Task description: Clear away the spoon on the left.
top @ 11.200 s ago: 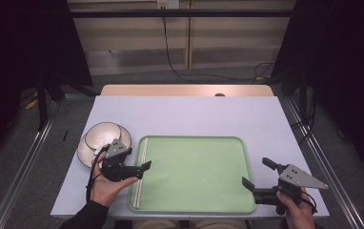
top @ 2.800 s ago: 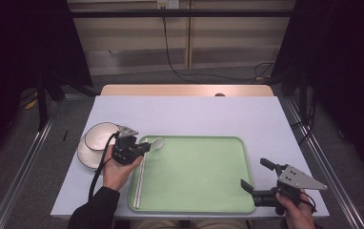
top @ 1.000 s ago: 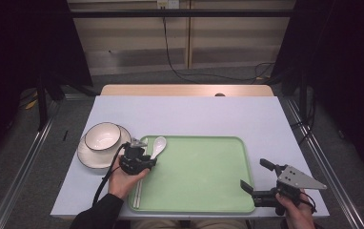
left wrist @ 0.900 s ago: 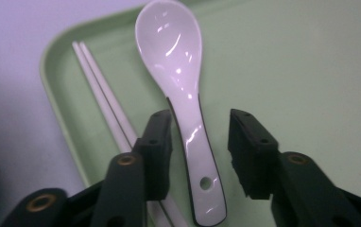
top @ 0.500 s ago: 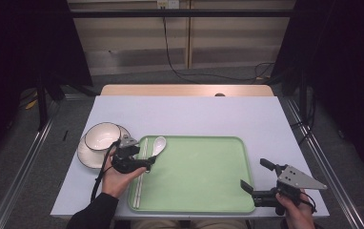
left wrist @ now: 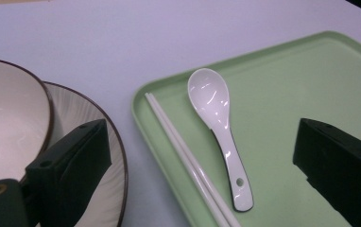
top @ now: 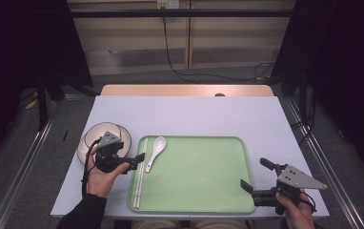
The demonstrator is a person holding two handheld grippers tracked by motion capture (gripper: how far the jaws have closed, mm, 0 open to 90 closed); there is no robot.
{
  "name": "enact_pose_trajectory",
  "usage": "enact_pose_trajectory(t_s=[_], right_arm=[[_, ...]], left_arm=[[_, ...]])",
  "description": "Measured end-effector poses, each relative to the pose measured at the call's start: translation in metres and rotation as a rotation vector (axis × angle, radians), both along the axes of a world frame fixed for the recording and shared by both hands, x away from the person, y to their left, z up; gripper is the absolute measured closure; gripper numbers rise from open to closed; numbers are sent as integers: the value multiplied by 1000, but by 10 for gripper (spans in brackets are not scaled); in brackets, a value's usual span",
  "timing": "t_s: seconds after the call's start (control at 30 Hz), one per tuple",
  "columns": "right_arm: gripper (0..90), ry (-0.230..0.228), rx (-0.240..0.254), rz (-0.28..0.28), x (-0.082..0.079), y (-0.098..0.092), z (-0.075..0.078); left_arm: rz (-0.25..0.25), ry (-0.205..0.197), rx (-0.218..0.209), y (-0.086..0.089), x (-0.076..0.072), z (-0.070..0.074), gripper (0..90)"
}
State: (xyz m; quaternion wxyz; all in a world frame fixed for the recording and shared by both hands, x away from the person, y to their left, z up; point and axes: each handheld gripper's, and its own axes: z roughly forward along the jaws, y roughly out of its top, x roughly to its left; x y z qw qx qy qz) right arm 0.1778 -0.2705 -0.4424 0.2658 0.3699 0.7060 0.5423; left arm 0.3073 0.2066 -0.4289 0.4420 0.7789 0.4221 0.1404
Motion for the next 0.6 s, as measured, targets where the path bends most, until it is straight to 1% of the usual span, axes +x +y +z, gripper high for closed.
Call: enact_pose_trajectory(t_s=[0.07,0.23,0.3,0.37,0.47,0.6], right_arm=[[13,2,1,2,0,0,0],[13,2,1,1,0,0,0],[13,4,3,-1,0,0,0],[13,6,3,-2,0,0,0],[13,8,4,-8,0,0,0],[13,7,3,-3,0,0,0]], left_arm=[[15,-17,3,5,-1,1,39],[12,-55,3,18,-3,5,32],[13,-60,-1,25,-3,7,30],[25,-60,-8,30,-2,10,30],[43,-75,-10,38,-1,14,32],[65,-83,-3,50,1,16,36]])
